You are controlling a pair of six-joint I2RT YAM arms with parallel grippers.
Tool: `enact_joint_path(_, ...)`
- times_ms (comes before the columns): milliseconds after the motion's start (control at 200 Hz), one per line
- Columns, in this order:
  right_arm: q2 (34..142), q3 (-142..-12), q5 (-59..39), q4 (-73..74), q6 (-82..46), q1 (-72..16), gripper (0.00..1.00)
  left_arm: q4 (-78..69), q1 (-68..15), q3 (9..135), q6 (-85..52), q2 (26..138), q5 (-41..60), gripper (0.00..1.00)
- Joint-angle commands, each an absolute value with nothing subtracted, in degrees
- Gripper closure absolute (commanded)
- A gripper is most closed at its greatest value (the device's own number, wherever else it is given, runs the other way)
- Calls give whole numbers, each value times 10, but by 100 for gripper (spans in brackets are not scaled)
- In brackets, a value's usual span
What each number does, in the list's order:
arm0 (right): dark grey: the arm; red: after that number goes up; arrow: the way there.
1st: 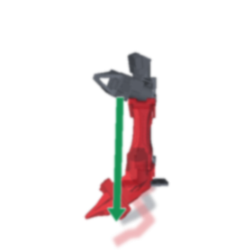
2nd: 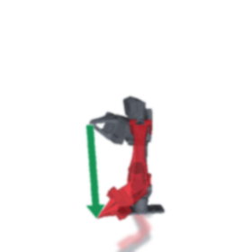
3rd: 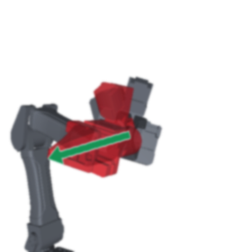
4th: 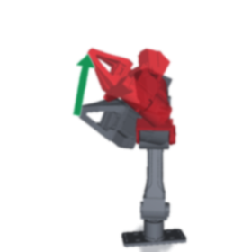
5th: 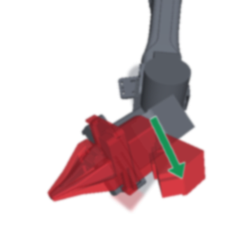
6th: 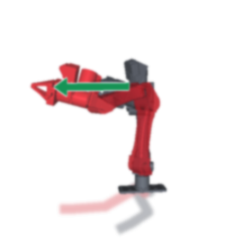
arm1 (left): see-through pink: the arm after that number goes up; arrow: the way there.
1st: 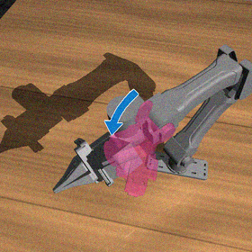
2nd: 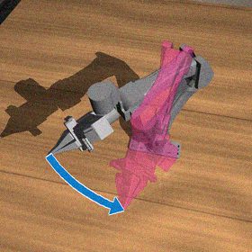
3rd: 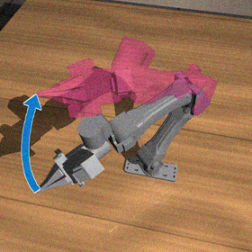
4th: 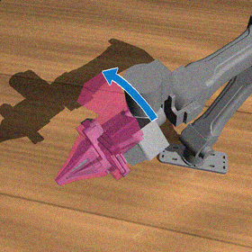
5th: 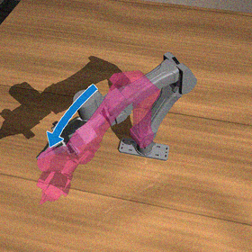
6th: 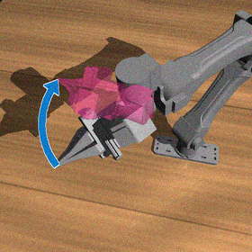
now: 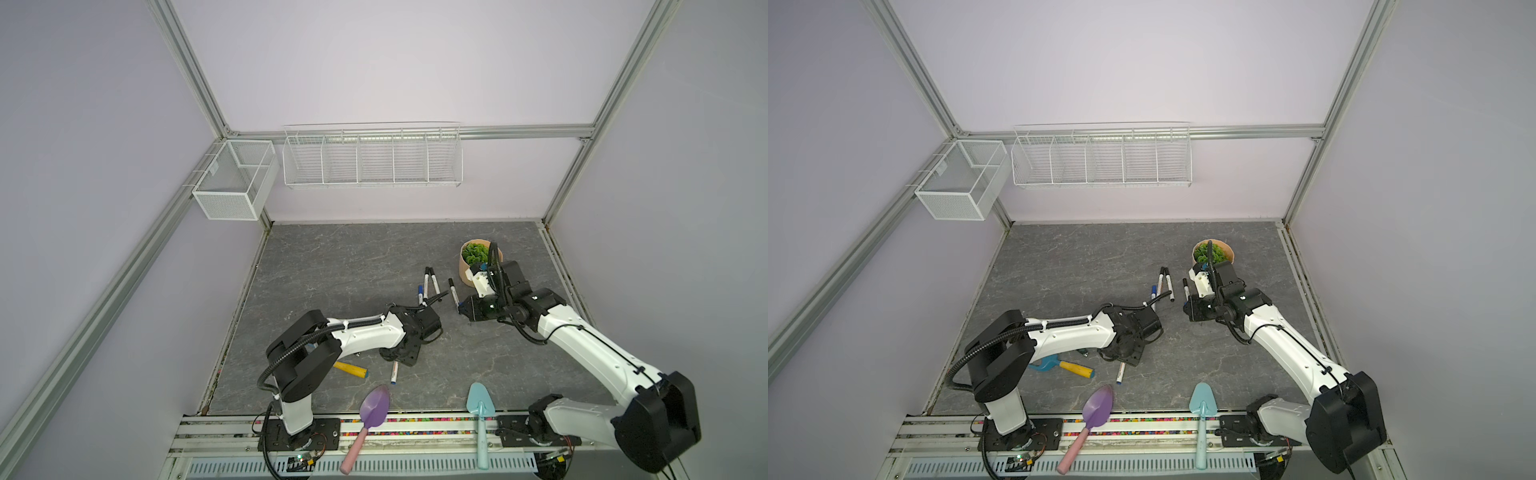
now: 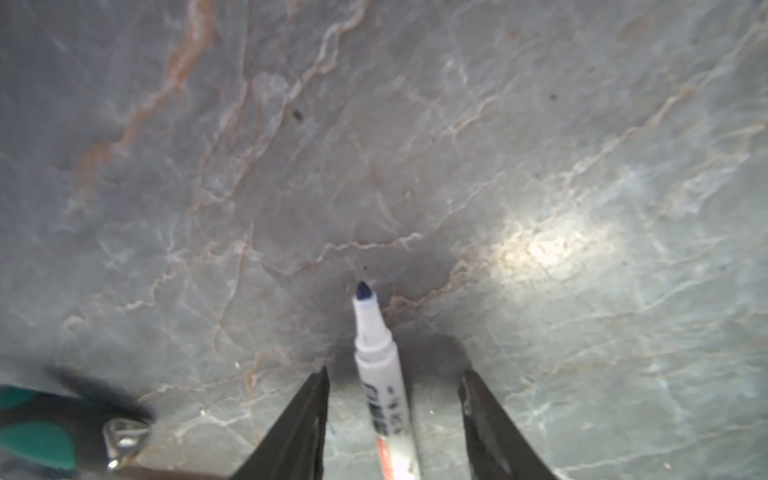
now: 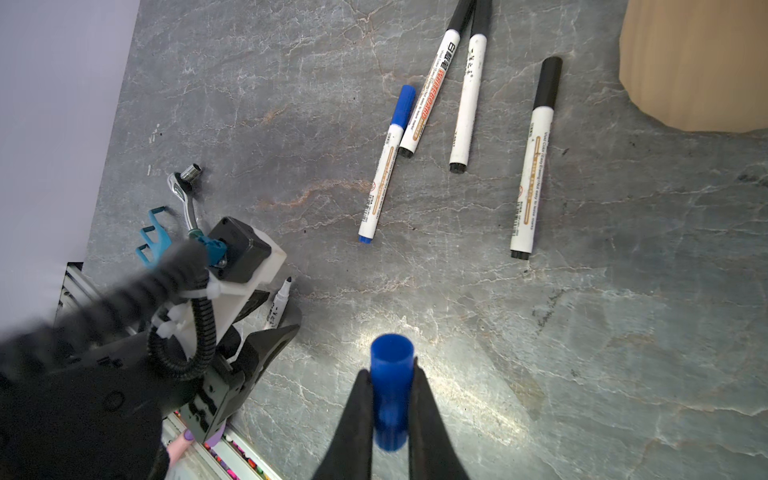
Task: Insert the pens into the pen caps
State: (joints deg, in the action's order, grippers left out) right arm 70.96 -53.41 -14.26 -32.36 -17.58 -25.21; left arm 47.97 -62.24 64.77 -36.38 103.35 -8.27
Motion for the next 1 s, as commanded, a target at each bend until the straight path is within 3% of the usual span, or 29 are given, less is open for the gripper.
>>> enact_joint_path(0, 711, -548, -149, -336, -176, -250, 93, 508, -650, 626, -379, 1033, -43, 44)
enact_joint_path(340, 726, -548, -161, -355, -165, -256, 92, 461, -655, 534, -468, 989, -7, 54)
enact_joint_path(660, 837, -557, -60, -403, -113, -382, 90, 398, -604, 505, -456, 957, -31, 100)
enact_joint_path(790, 908, -574, -4, -392, -83, -449, 89, 348, -546, 485, -450, 839, -43, 100)
enact_joint_path(995, 1028, -642, 77, -386, -15, -538, 88, 338, -497, 498, -452, 722, -149, 100)
